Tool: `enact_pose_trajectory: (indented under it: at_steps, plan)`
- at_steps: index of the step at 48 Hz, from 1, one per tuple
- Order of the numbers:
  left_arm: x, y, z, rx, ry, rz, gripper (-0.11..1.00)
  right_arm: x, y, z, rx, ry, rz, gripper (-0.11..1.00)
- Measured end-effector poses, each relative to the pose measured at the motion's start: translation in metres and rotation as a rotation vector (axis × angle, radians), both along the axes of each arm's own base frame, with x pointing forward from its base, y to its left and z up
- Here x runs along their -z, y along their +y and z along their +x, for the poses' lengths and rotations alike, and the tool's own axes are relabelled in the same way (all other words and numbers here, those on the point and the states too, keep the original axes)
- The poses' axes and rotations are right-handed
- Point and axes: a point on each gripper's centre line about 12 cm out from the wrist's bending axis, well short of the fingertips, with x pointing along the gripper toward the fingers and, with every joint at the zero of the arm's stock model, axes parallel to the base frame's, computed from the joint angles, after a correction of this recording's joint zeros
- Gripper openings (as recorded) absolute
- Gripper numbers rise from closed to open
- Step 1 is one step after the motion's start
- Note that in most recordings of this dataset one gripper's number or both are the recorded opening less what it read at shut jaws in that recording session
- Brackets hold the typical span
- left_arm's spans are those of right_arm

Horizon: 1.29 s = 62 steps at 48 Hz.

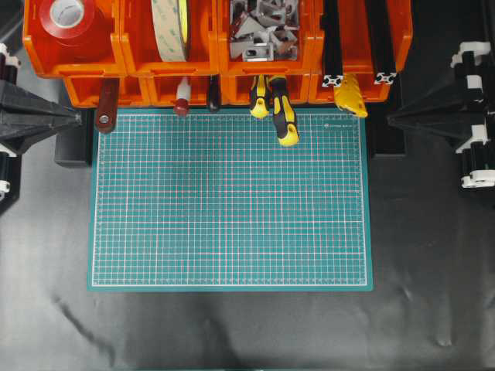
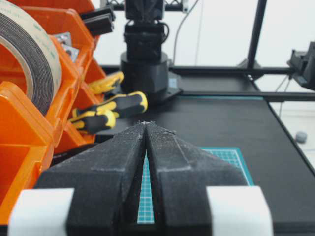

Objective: Pick cutter from container rack with right arm.
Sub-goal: 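Move the right gripper from rest toward the rack's right end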

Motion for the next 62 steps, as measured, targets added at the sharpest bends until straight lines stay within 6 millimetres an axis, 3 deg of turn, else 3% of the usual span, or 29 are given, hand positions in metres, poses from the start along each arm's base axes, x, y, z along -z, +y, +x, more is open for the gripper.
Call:
enact_pose_trajectory:
  at_steps: [5,14,22,29,40,62]
  plan:
    - [0.0,0.001,0.002,-0.001,0.025,0.009,0.01,-0.002,0.003,0.001,-0.01,0.003,0.027,0.02]
    - [-0.012,0.002,0.003,-0.011,0.054,0.015,0.01,-0.007,0.013,0.003,-0.053,0.093,0.07,0.02]
    - [-0.018,0.006,-0.005,-0.029,0.077,0.012,0.01,-0.011,0.023,0.006,-0.096,0.206,0.06,0.02]
    - [-0.026,0.009,-0.017,-0.048,0.081,0.006,0.01,-0.028,0.029,0.008,-0.124,0.277,0.031,0.02]
    - [-0.04,0.009,-0.034,-0.053,0.051,-0.089,0.01,-0.043,0.035,0.006,-0.153,0.461,-0.081,0.02]
    - [-0.037,0.009,-0.038,-0.055,0.09,-0.163,0.01,-0.028,0.052,0.034,-0.076,0.917,-0.434,0.02]
